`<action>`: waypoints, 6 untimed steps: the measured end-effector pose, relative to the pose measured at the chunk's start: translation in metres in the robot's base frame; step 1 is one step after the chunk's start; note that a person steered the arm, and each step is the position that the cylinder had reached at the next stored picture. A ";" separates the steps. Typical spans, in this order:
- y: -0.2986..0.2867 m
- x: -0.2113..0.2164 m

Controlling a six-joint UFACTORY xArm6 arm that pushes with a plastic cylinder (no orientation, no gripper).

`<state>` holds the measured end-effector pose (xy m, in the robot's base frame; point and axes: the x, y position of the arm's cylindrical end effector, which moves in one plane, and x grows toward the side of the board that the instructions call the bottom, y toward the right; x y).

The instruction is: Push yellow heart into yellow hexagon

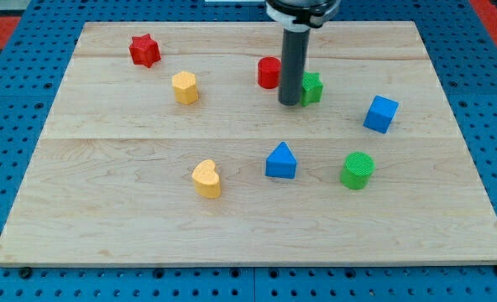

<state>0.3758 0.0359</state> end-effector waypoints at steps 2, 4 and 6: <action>-0.072 -0.035; -0.174 -0.033; -0.235 -0.047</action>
<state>0.3290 -0.1993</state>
